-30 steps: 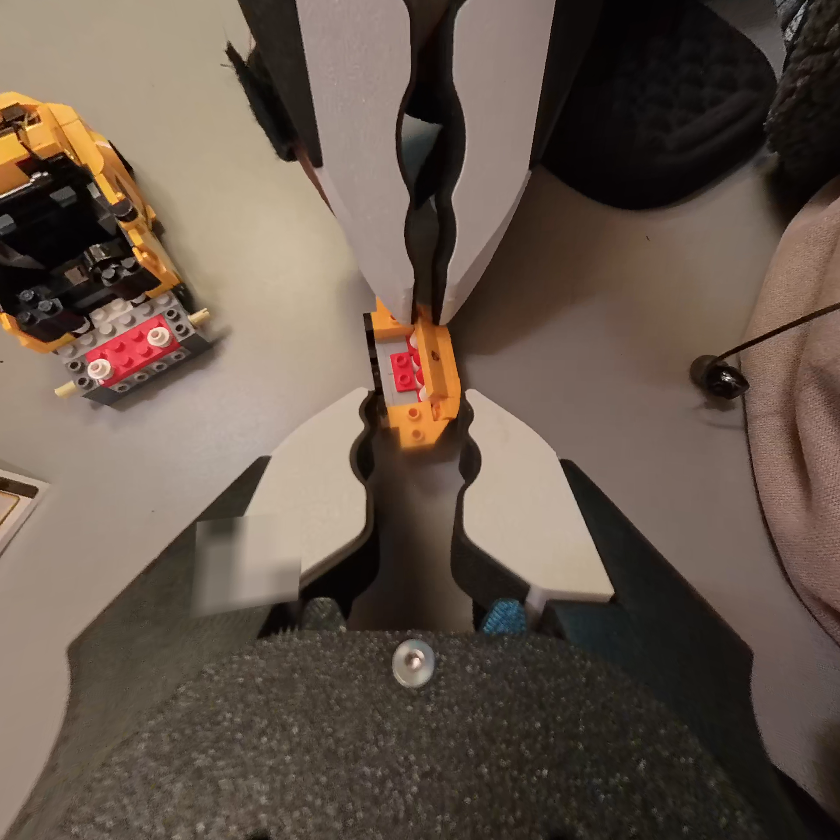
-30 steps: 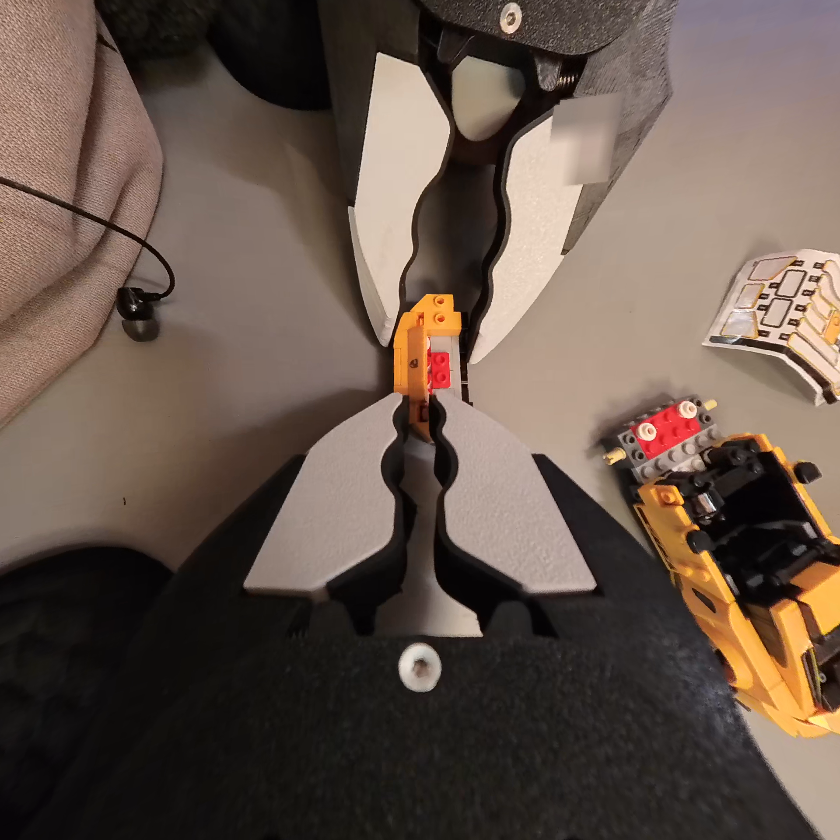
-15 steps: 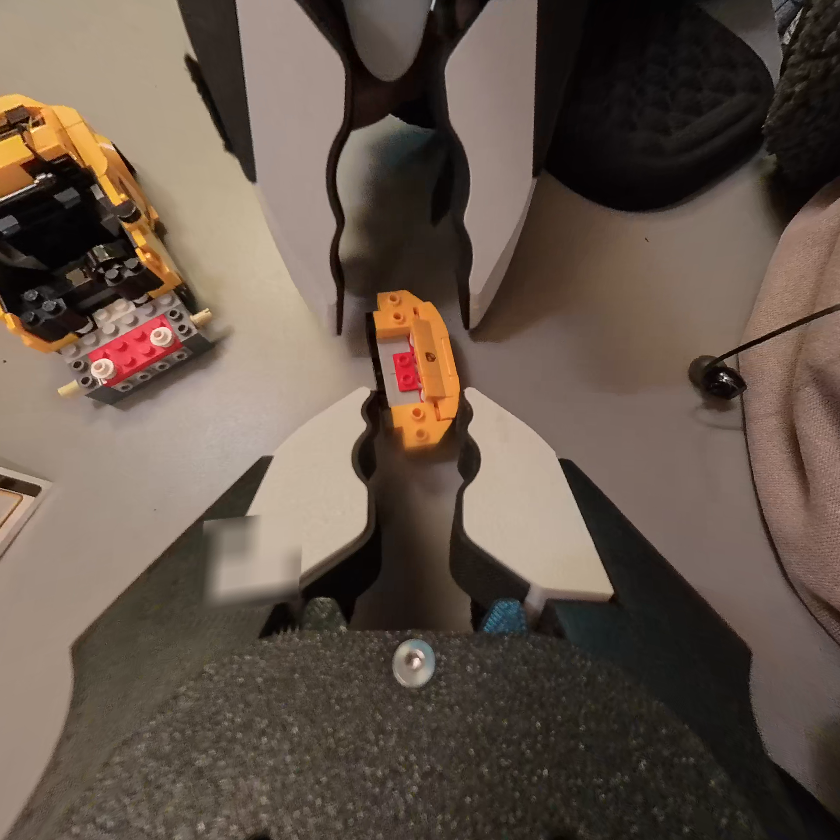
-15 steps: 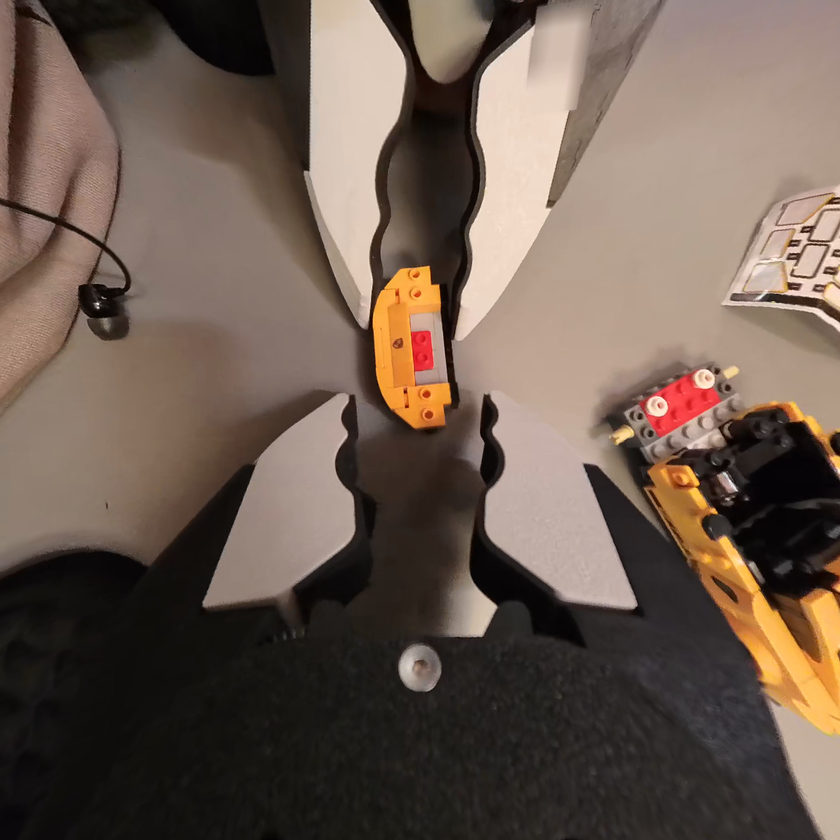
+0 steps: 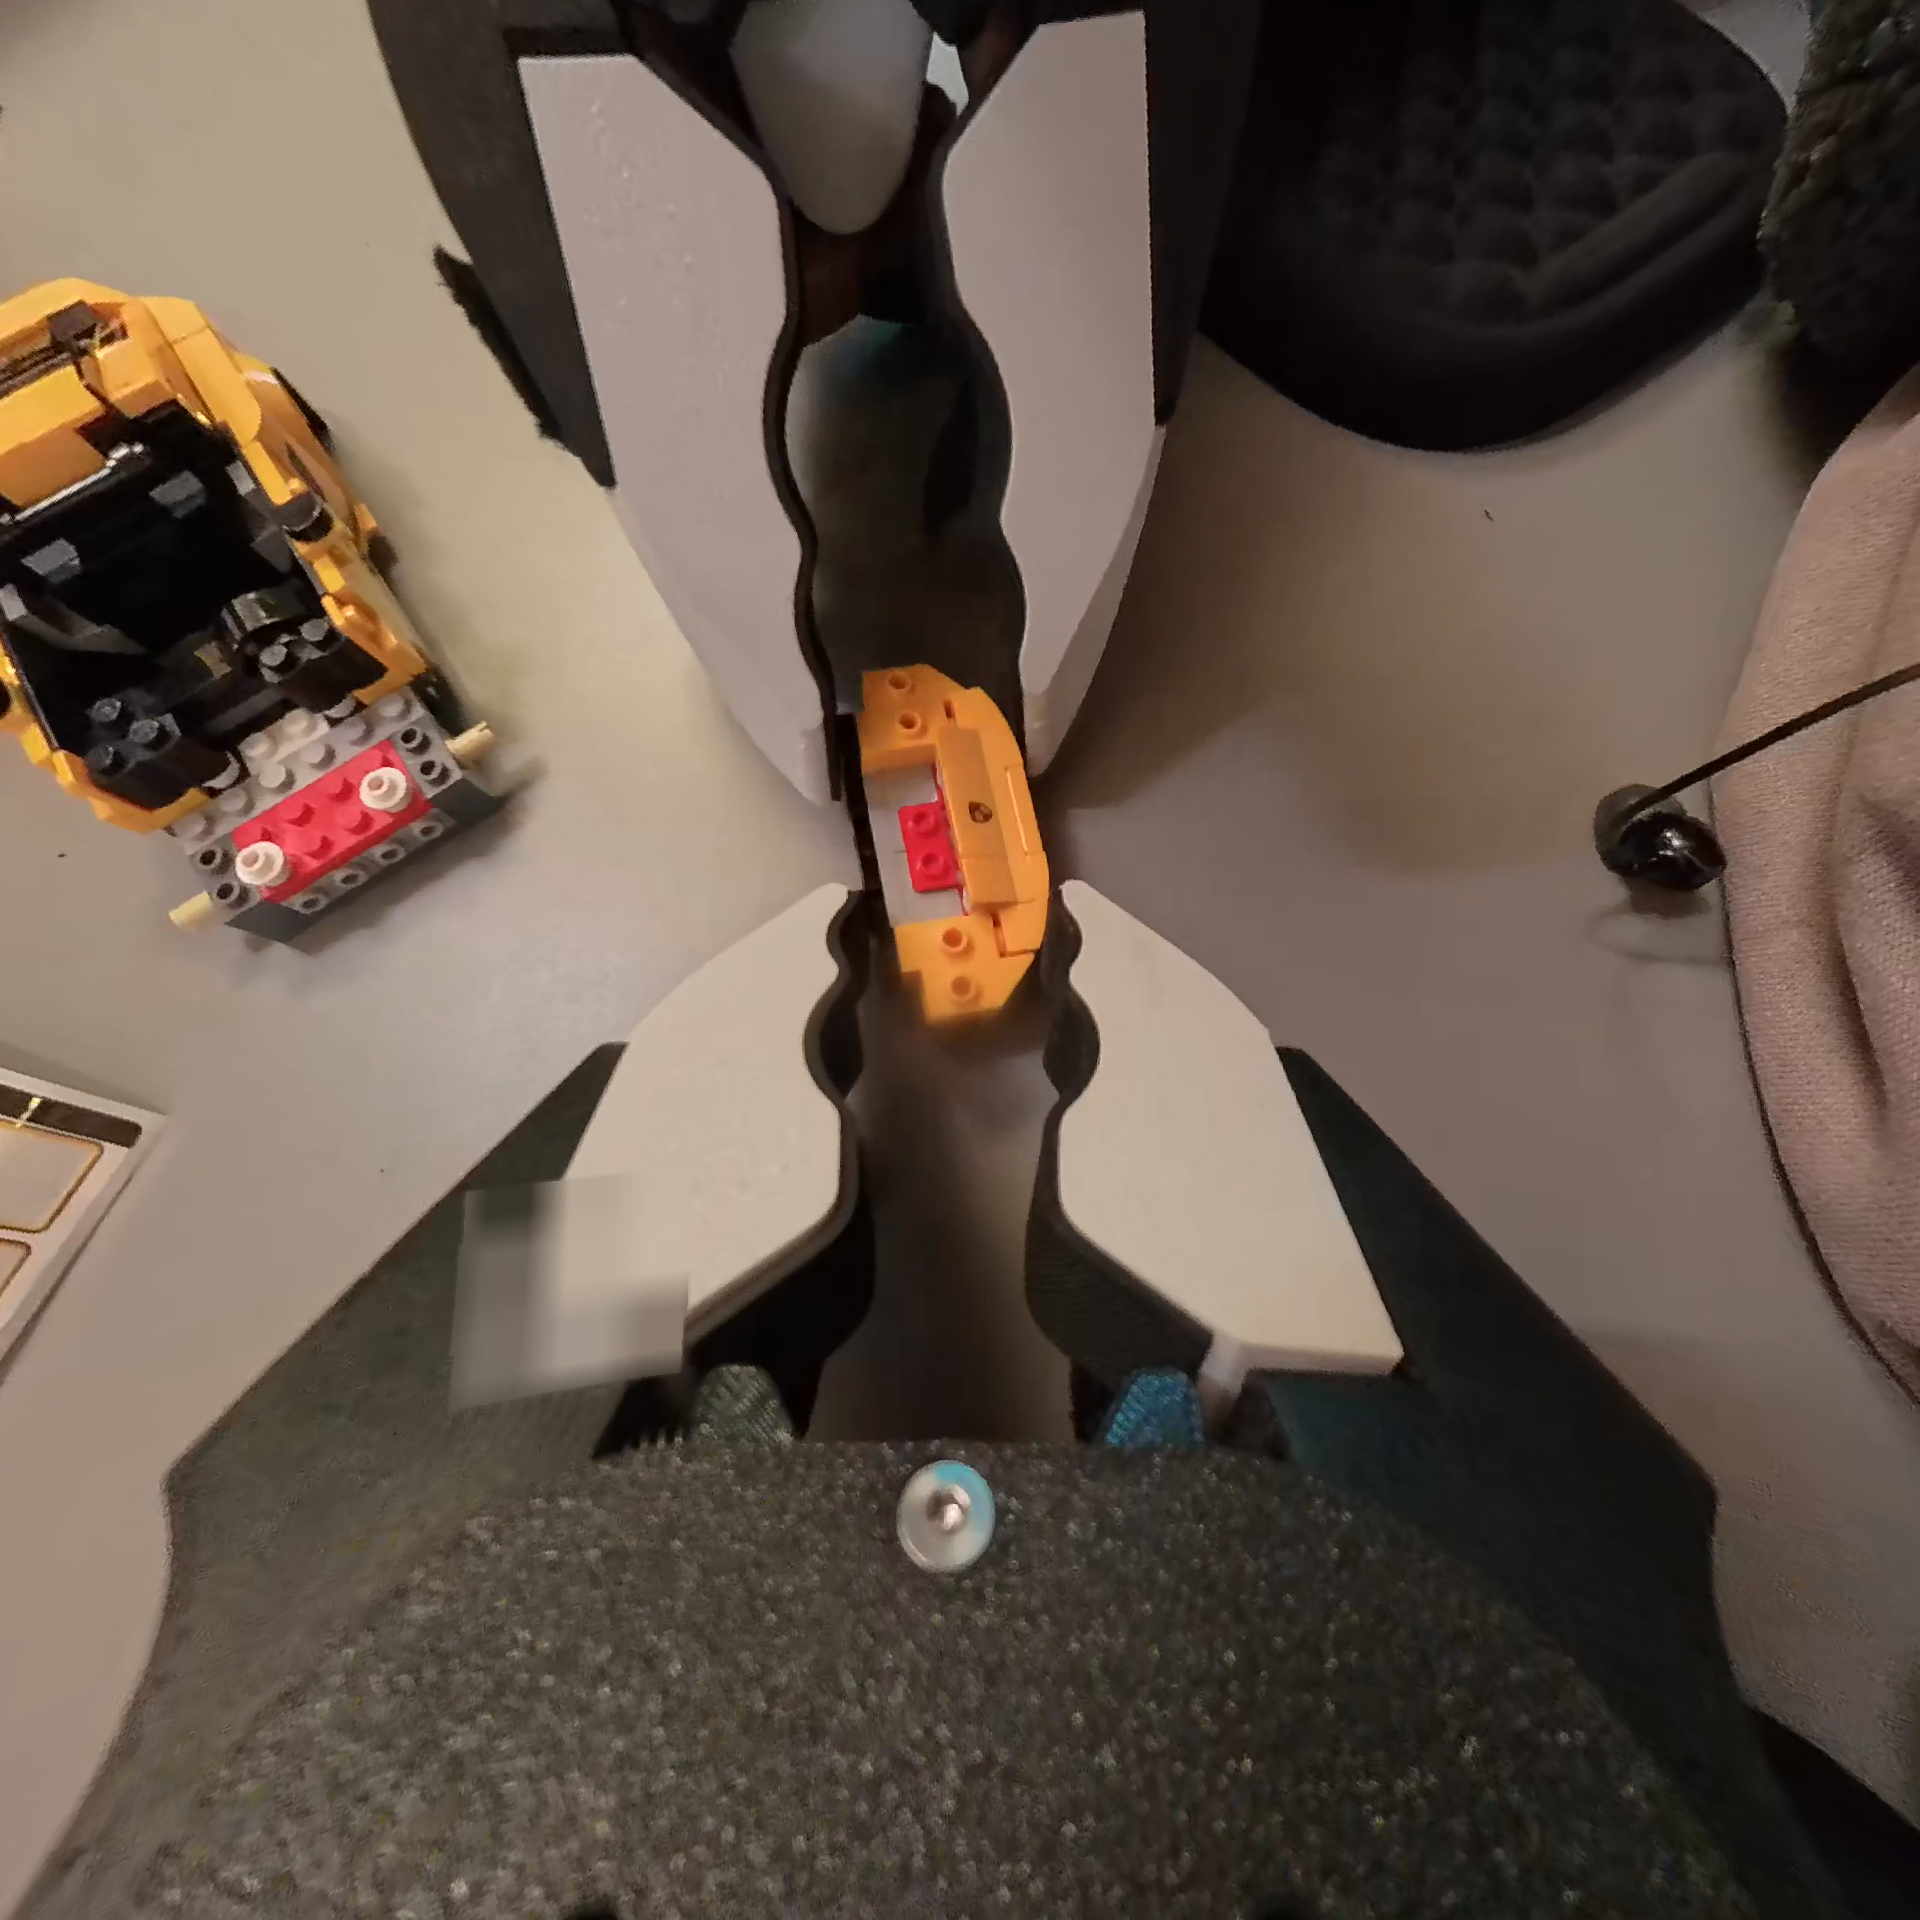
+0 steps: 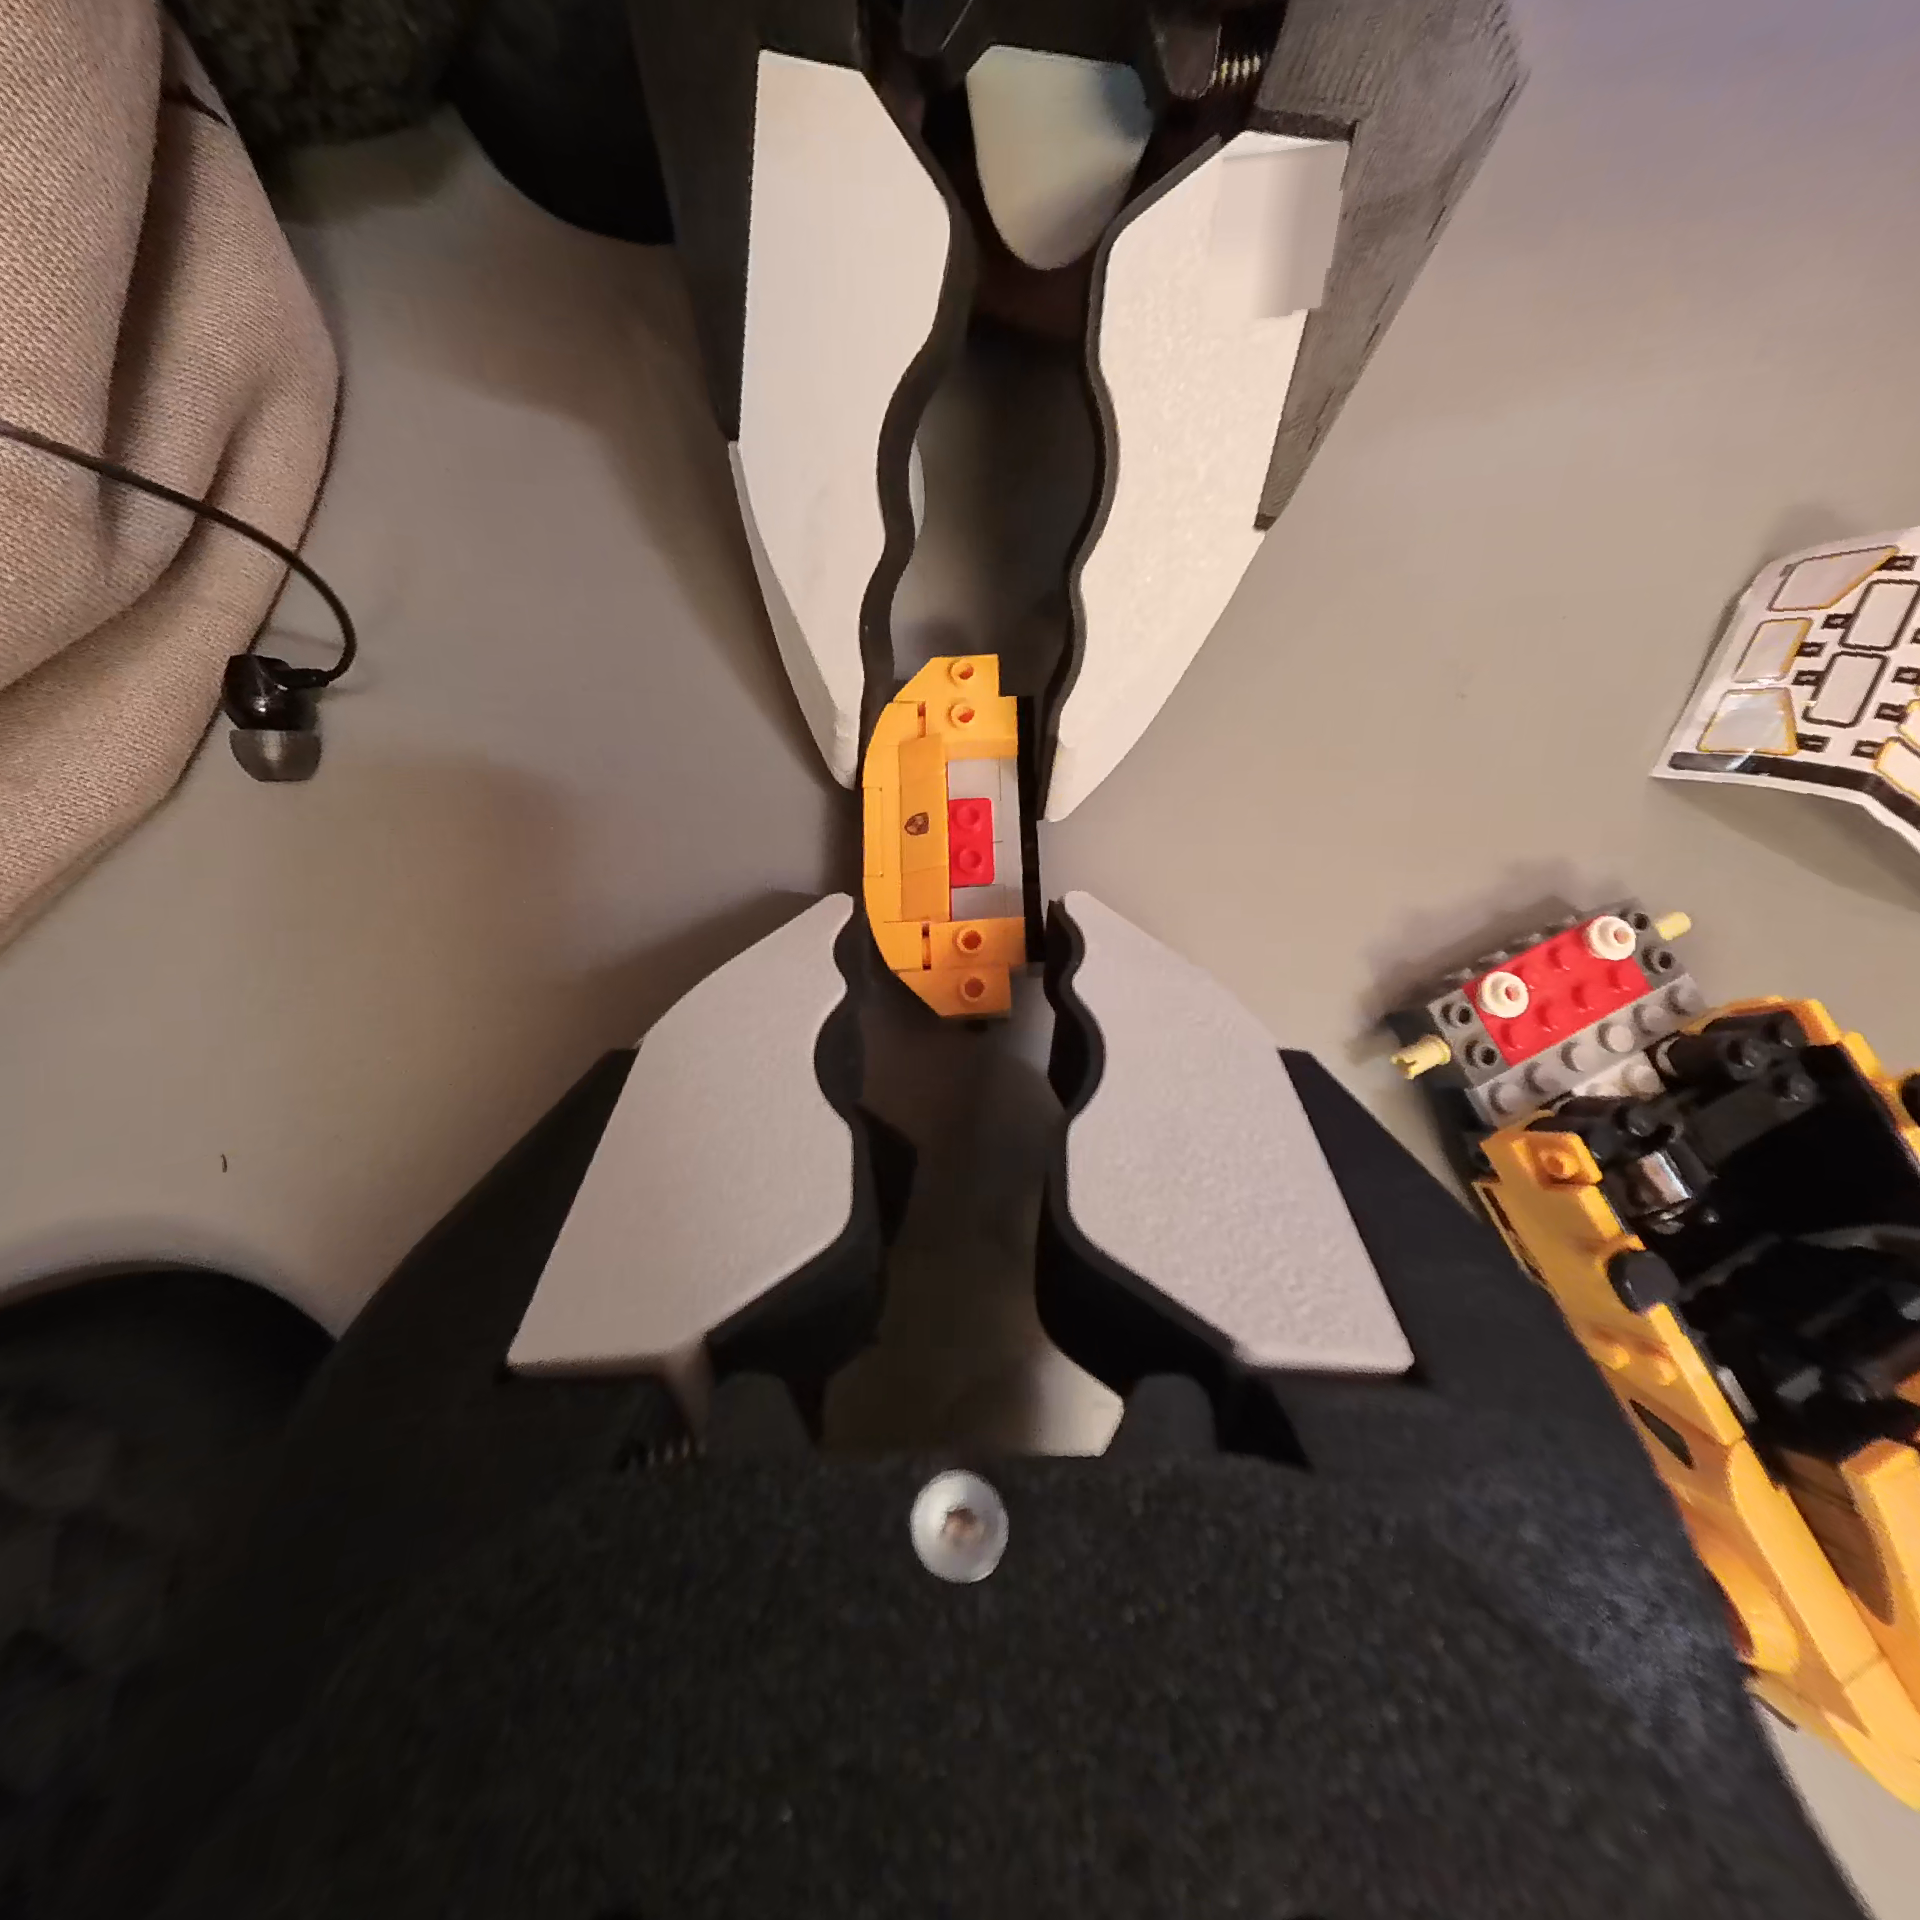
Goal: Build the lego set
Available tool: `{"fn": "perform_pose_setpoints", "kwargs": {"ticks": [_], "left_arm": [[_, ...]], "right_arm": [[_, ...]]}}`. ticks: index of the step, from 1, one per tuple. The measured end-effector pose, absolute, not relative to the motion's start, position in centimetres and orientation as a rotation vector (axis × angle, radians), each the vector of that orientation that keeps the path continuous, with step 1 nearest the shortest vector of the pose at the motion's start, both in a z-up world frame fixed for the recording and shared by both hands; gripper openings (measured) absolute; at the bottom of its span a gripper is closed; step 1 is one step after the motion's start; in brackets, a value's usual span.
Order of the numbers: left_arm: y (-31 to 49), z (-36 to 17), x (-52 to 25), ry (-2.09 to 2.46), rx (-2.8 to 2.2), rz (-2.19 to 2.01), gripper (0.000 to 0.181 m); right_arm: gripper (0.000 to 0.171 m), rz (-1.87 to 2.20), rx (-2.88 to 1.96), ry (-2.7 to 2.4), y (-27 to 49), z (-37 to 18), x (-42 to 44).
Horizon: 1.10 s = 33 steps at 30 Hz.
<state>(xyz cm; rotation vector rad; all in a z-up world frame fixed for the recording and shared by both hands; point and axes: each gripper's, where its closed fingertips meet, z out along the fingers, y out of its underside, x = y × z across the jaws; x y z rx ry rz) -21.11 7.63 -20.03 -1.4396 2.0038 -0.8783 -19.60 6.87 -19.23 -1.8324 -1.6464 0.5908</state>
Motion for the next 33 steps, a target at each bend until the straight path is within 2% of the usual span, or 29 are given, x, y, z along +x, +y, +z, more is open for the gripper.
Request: {"fn": "perform_pose_setpoints", "kwargs": {"ticks": [21, 24, 33], "left_arm": [[7.2, -19.8, -21.3, 1.986, -1.477, -0.949, 0.033], [7.0, -19.8, -21.2, 1.995, -1.470, -0.950, 0.037], [6.9, -19.8, -21.3, 2.011, -1.435, -0.903, 0.033]], "right_arm": [[0.031, 0.648, -1.781, -1.618, 6.1, -18.8, -19.8], [0.031, 0.649, -1.778, -1.619, 6.0, -18.7, -19.9], [0.032, 0.656, -1.789, -1.613, 5.6, -18.5, -20.0]]}}
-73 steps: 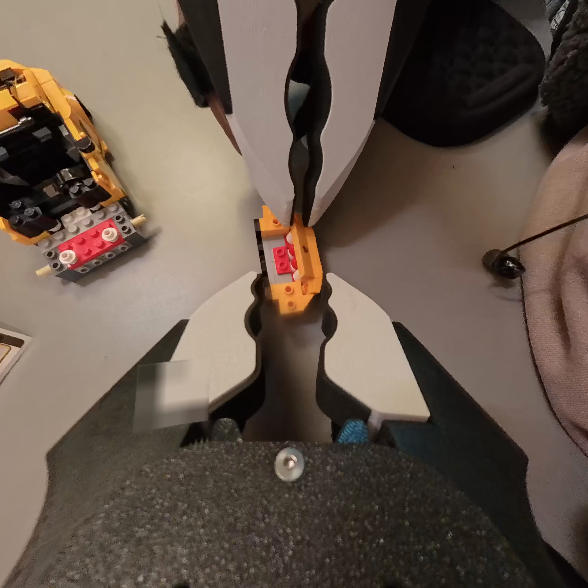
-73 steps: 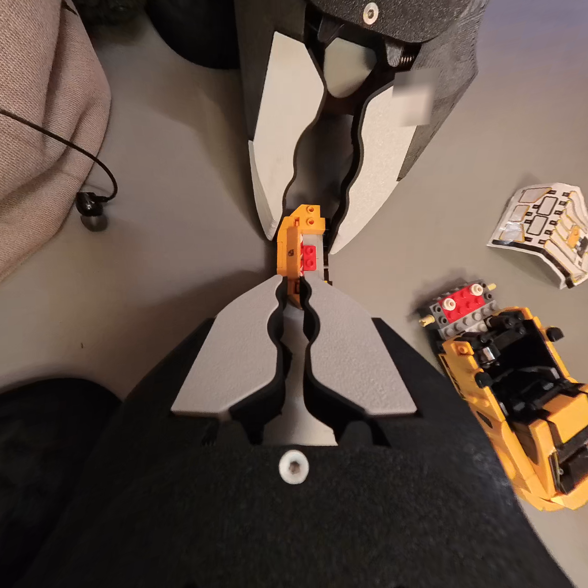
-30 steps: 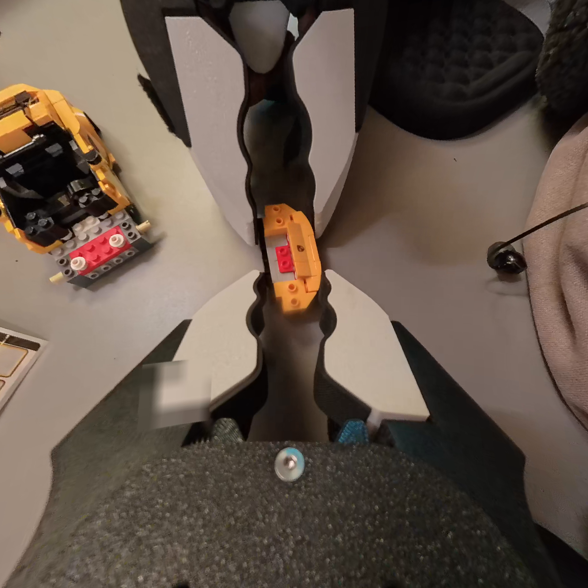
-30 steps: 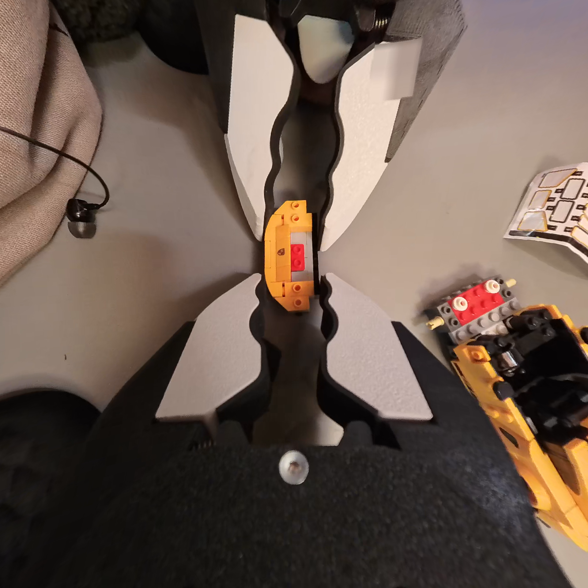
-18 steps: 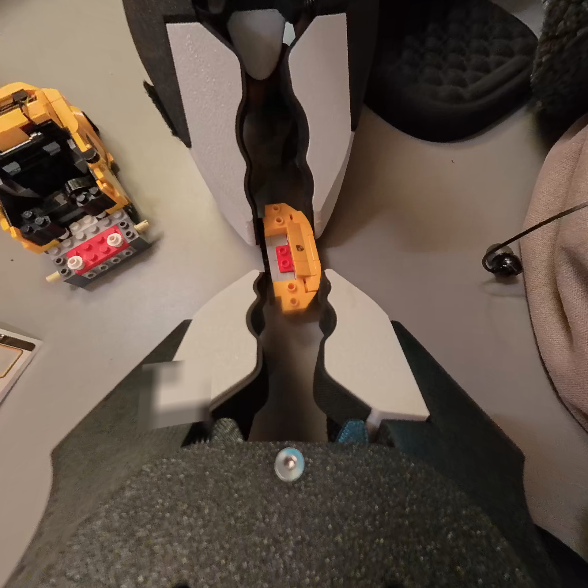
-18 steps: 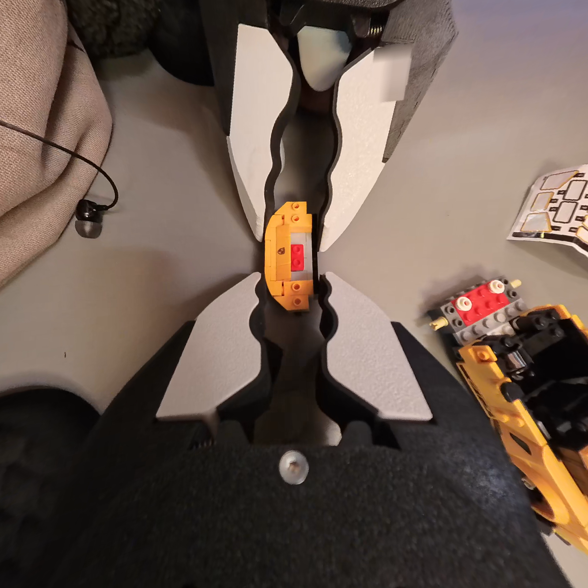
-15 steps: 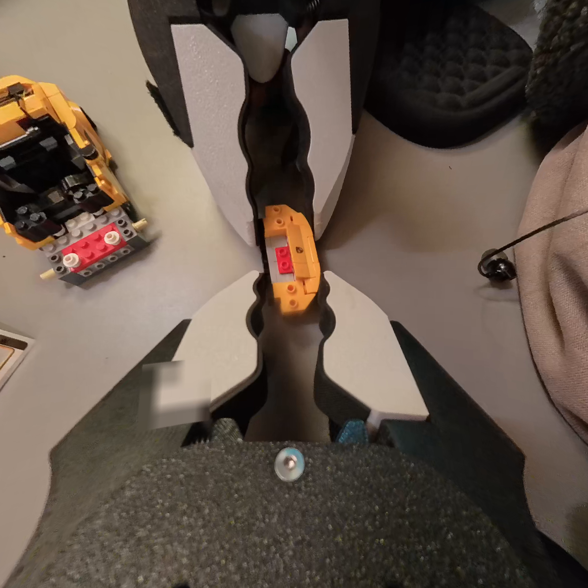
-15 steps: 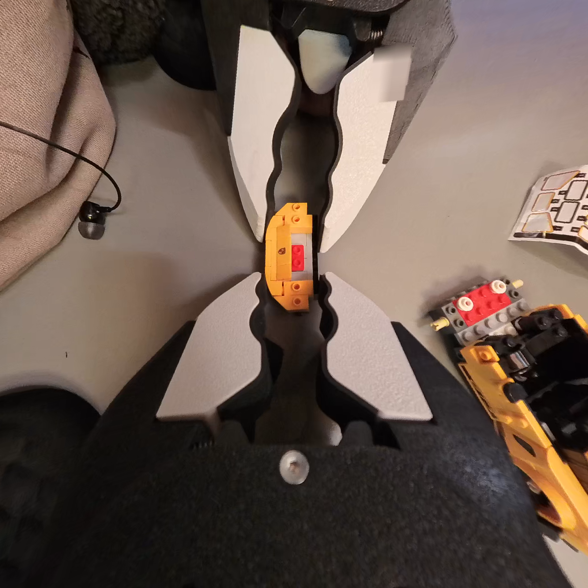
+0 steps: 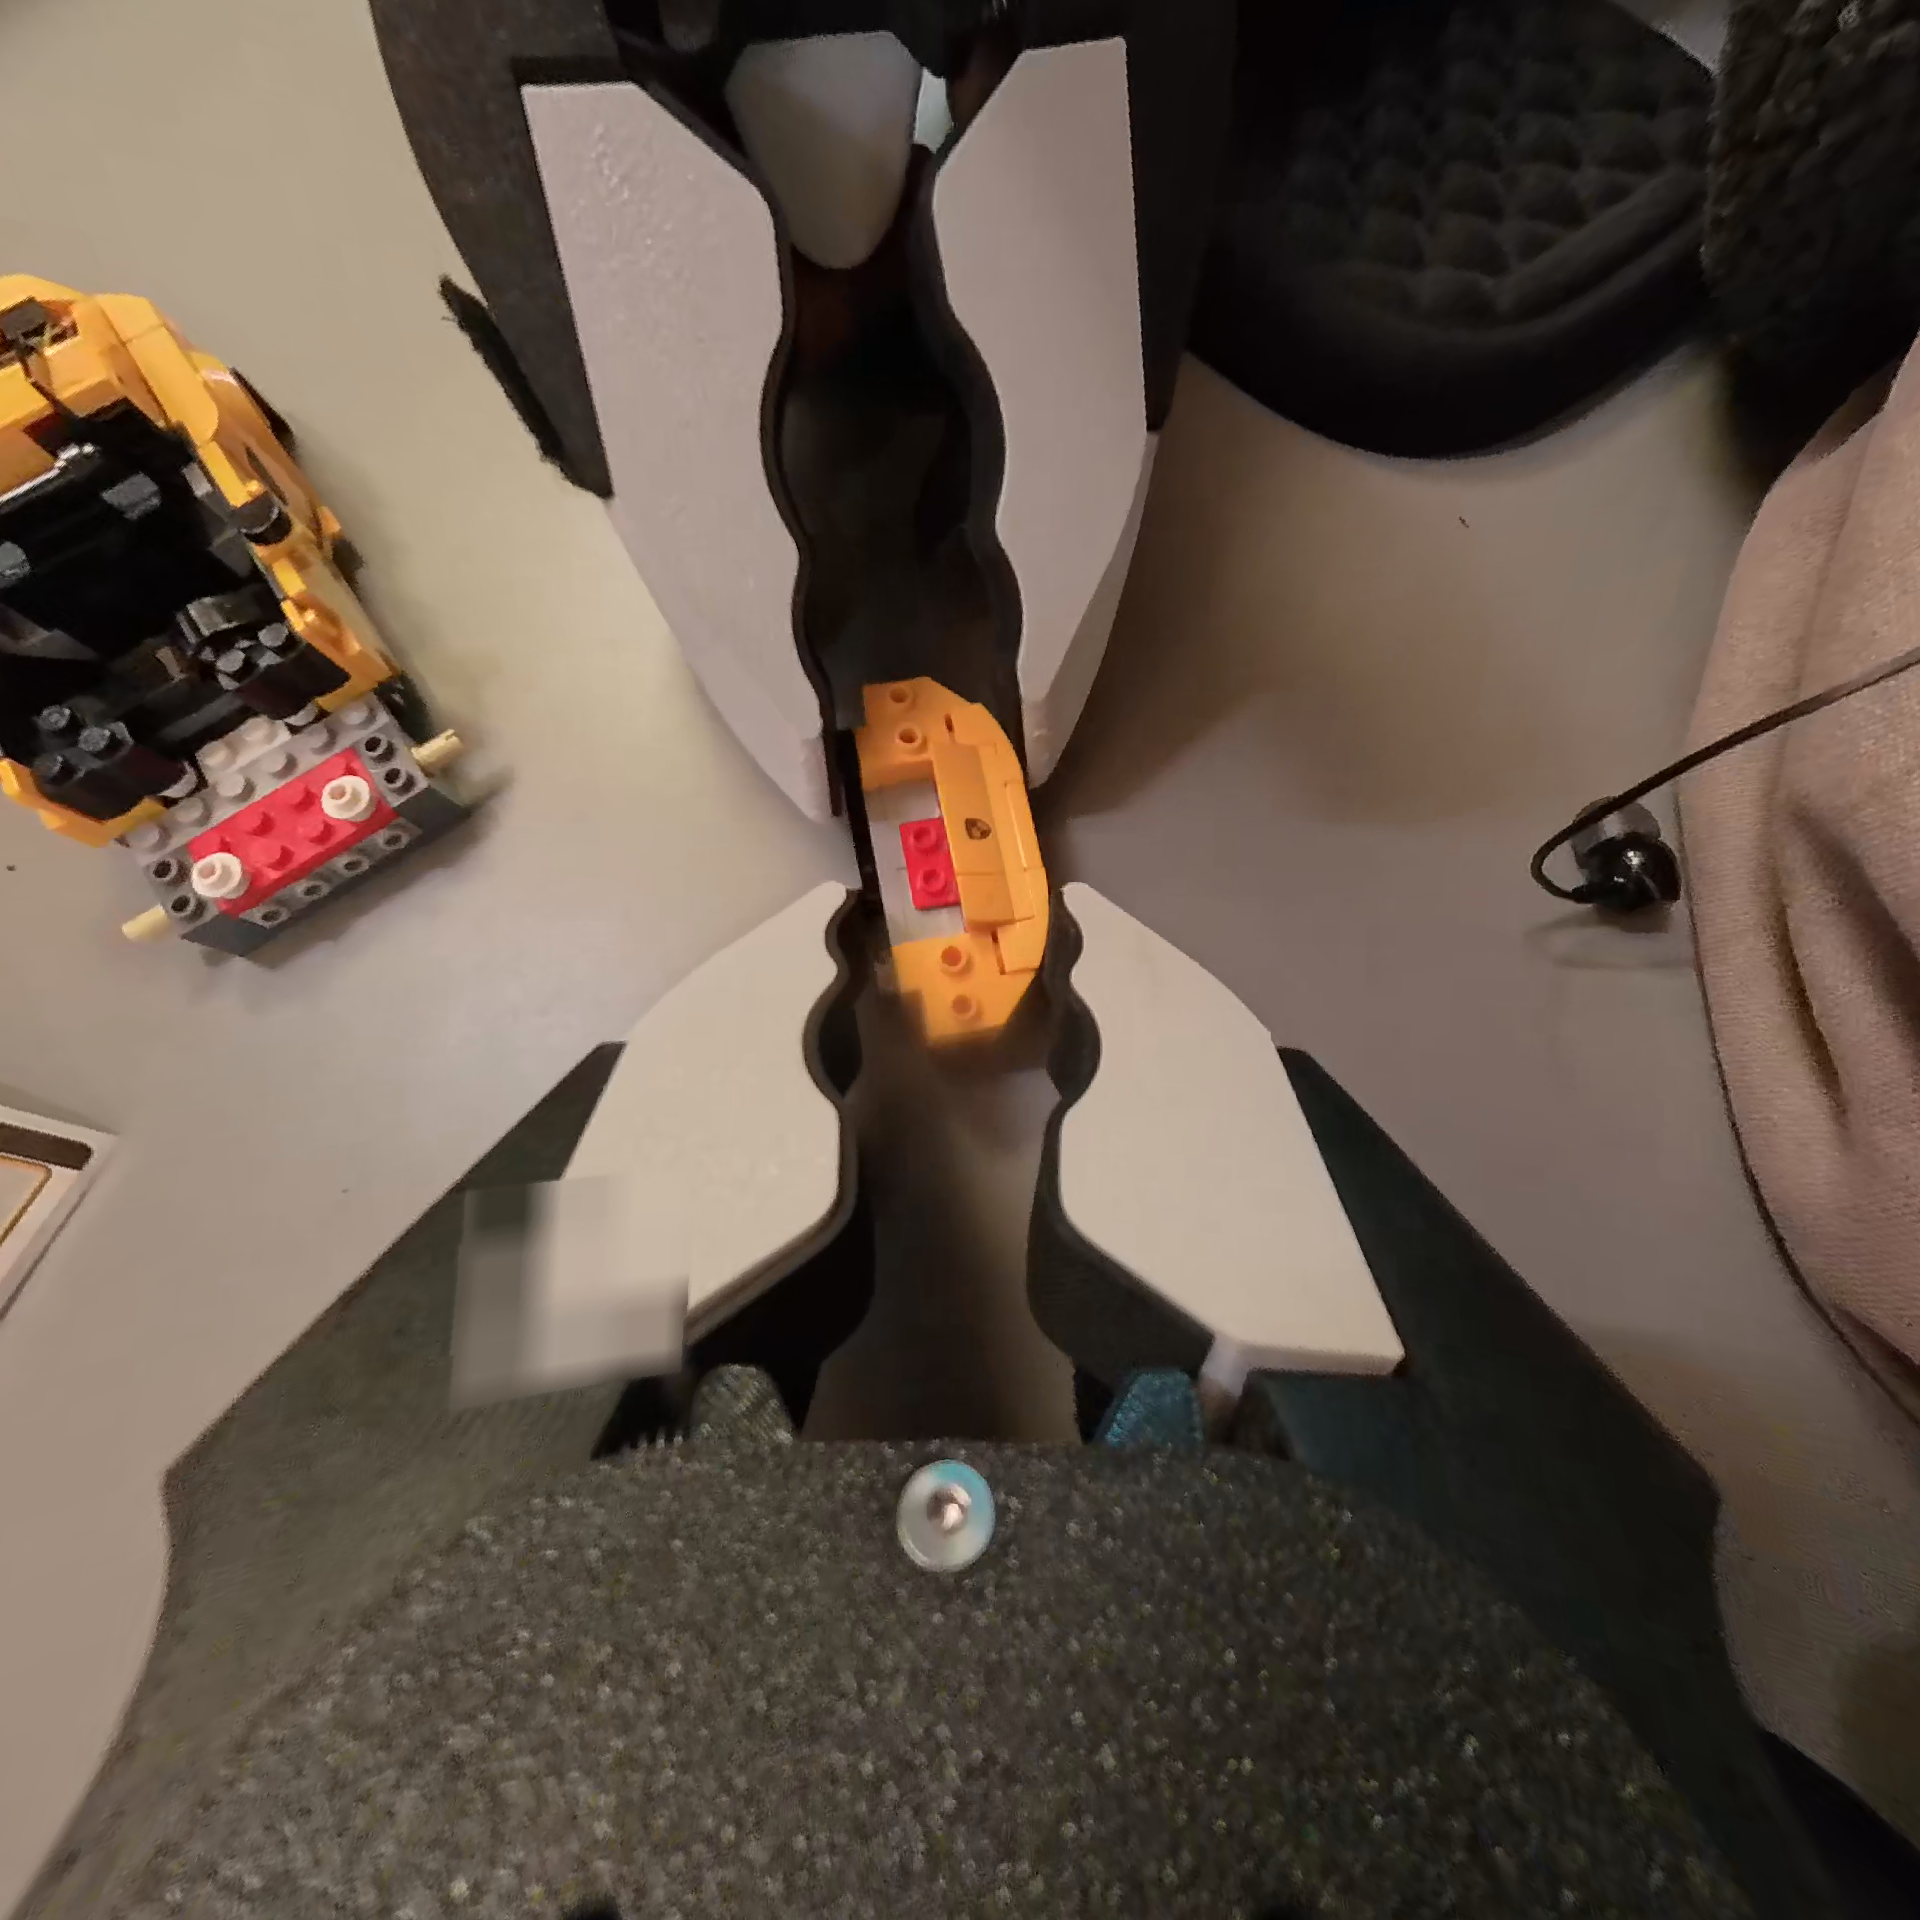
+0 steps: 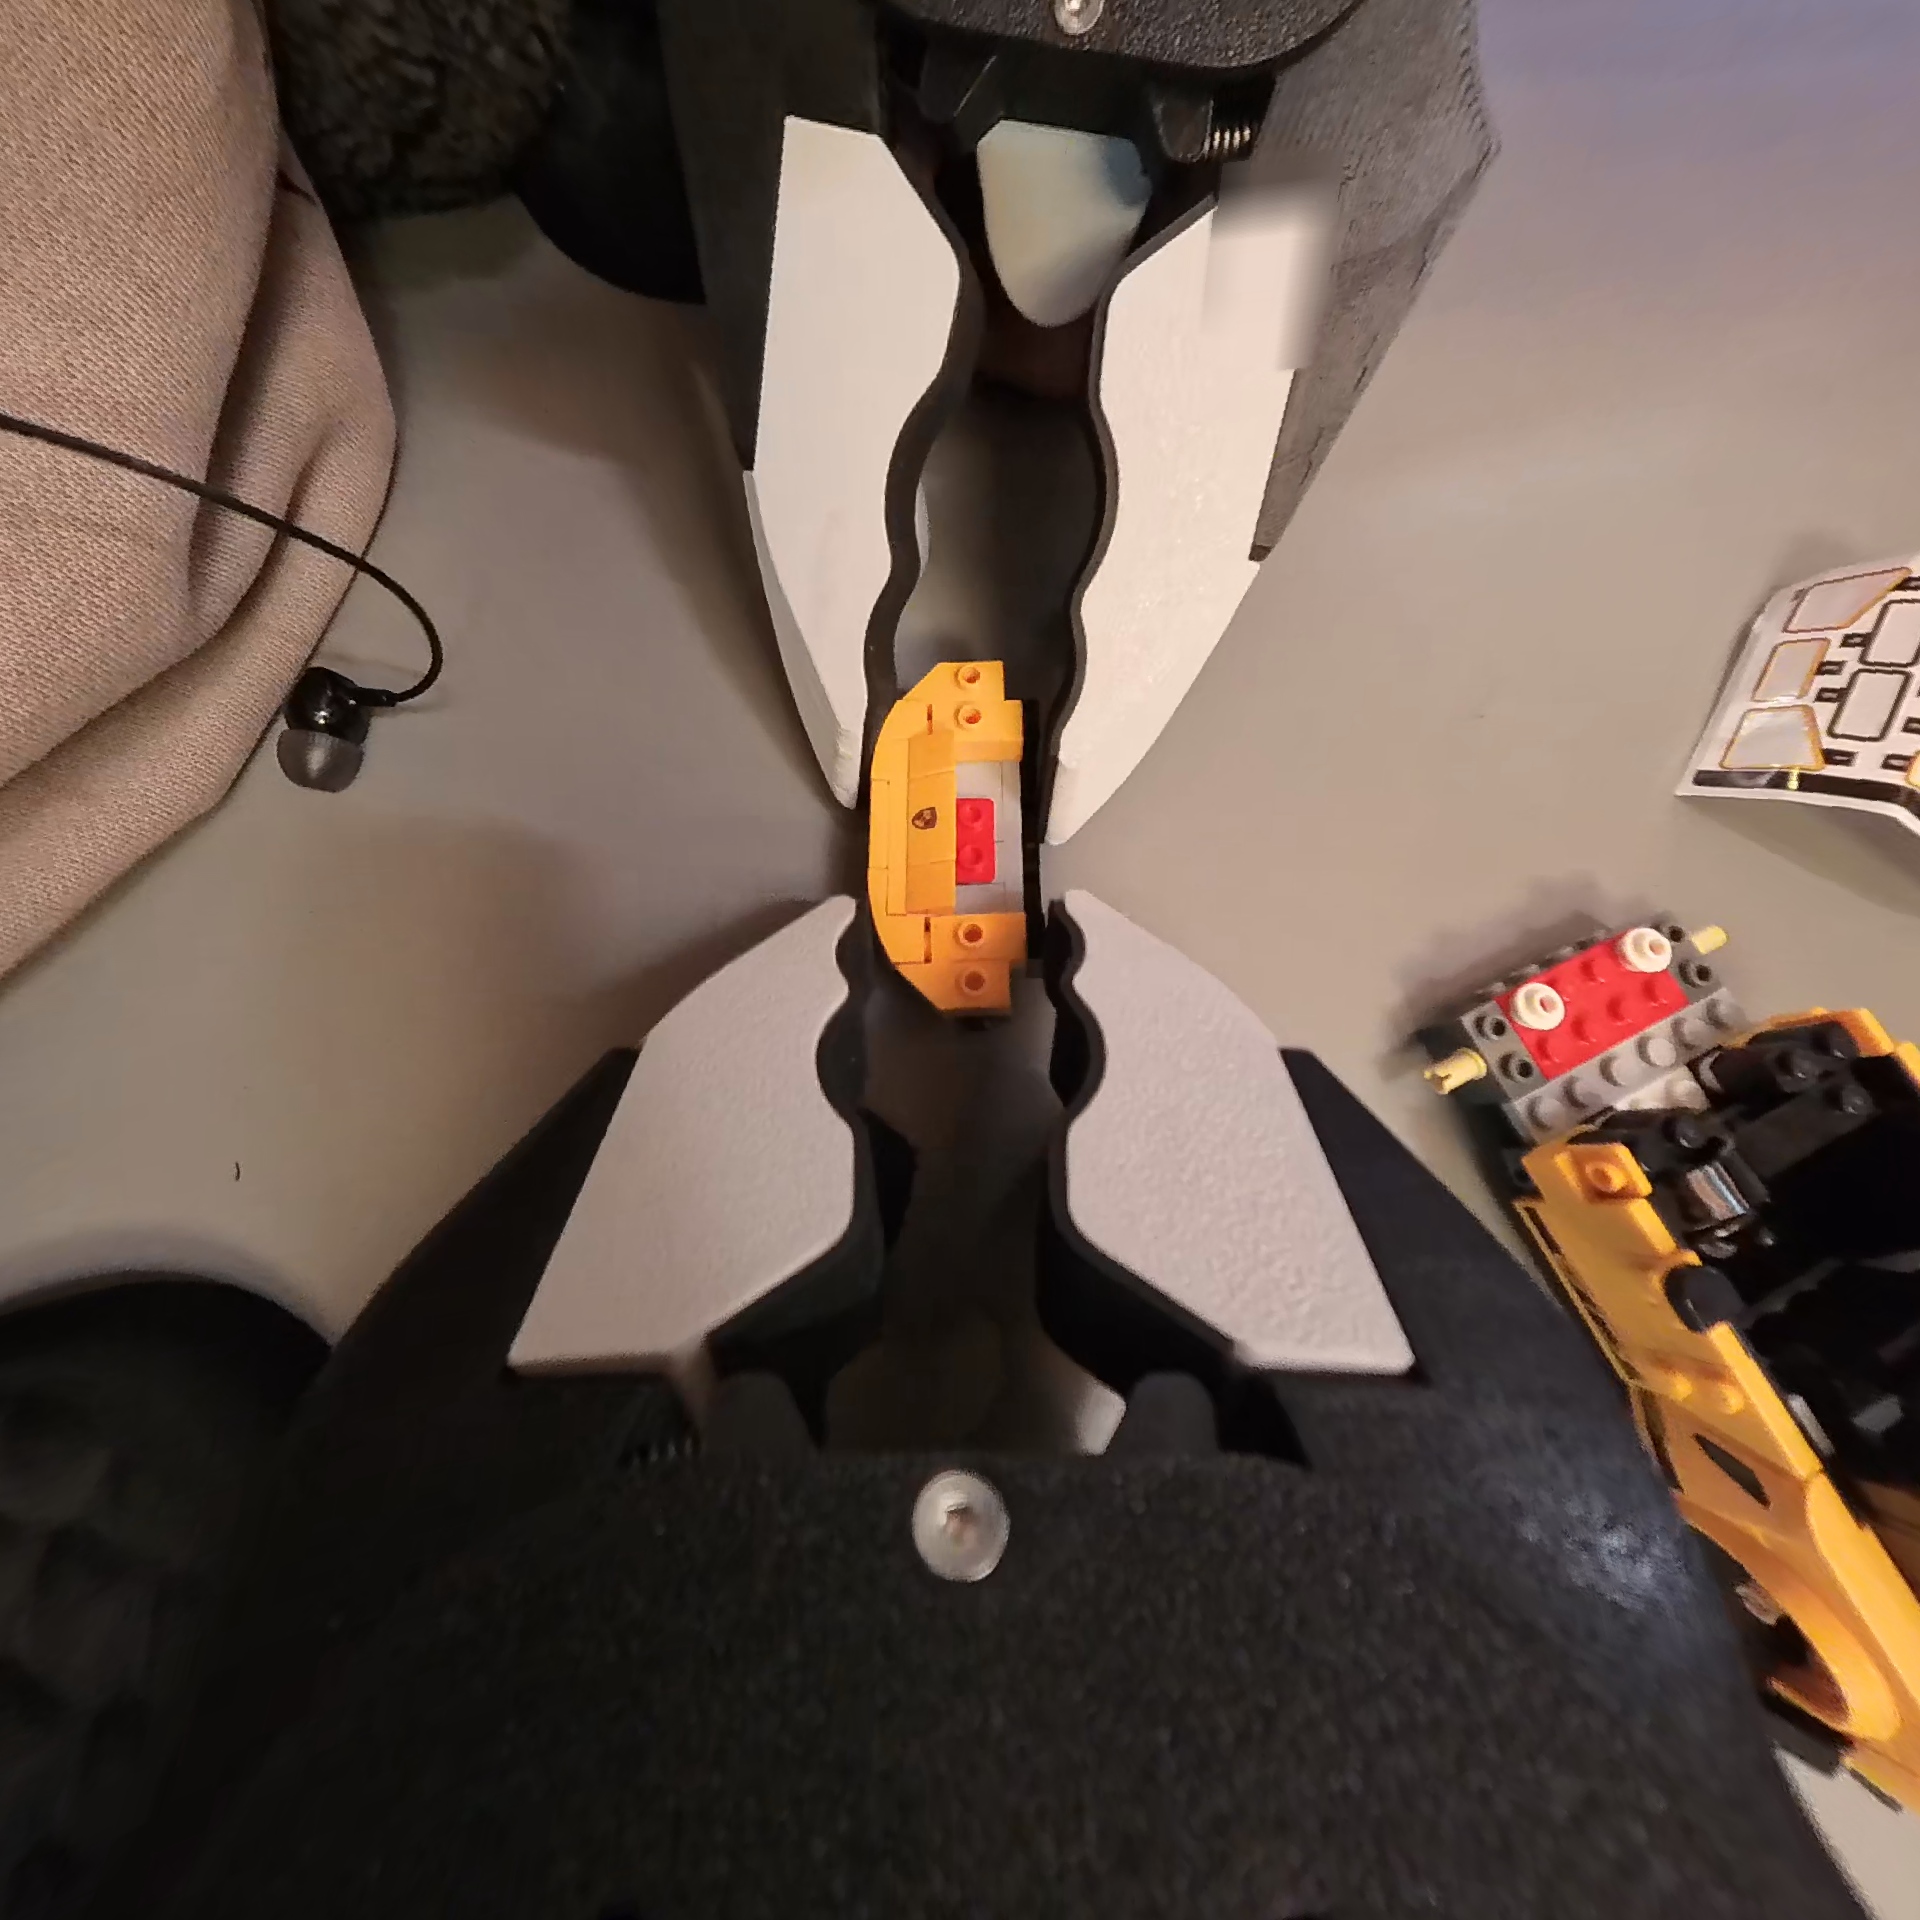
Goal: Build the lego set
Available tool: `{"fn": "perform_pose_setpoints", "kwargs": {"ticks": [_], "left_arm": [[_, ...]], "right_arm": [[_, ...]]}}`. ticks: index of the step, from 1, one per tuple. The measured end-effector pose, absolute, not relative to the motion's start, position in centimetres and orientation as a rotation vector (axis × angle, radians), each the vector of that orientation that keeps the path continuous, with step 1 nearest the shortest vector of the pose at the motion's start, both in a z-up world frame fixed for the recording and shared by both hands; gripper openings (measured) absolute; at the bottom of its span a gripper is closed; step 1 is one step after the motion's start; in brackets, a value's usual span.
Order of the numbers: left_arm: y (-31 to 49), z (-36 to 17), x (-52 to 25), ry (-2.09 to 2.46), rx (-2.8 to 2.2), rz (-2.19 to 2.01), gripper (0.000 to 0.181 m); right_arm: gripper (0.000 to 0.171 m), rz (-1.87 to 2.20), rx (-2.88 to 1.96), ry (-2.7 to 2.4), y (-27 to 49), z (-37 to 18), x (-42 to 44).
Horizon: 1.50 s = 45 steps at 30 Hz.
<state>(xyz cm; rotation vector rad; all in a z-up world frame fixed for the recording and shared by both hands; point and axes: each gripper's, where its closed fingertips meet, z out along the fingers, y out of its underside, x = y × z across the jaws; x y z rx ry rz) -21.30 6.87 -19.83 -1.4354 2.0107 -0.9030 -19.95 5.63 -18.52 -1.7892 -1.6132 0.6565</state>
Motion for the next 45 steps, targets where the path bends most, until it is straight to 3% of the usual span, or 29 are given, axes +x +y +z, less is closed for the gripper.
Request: {"fn": "perform_pose_setpoints", "kwargs": {"ticks": [19, 25, 29, 45], "left_arm": [[6.6, -19.7, -21.4, 2.017, -1.422, -0.897, 0.033], [6.1, -19.6, -21.3, 2.023, -1.441, -0.953, 0.045], [6.5, -19.4, -21.1, 1.981, -1.488, -0.960, 0.034], [6.6, -19.6, -21.1, 1.984, -1.444, -0.892, 0.035]], "right_arm": [[0.031, 0.844, -1.837, -1.615, 5.6, -18.1, -19.9], [0.031, 0.855, -1.831, -1.634, 5.9, -18.2, -20.2], [0.031, 0.858, -1.829, -1.651, 6.2, -18.4, -20.4], [0.031, 0.789, -1.796, -1.705, 6.6, -19.0, -20.7]]}}
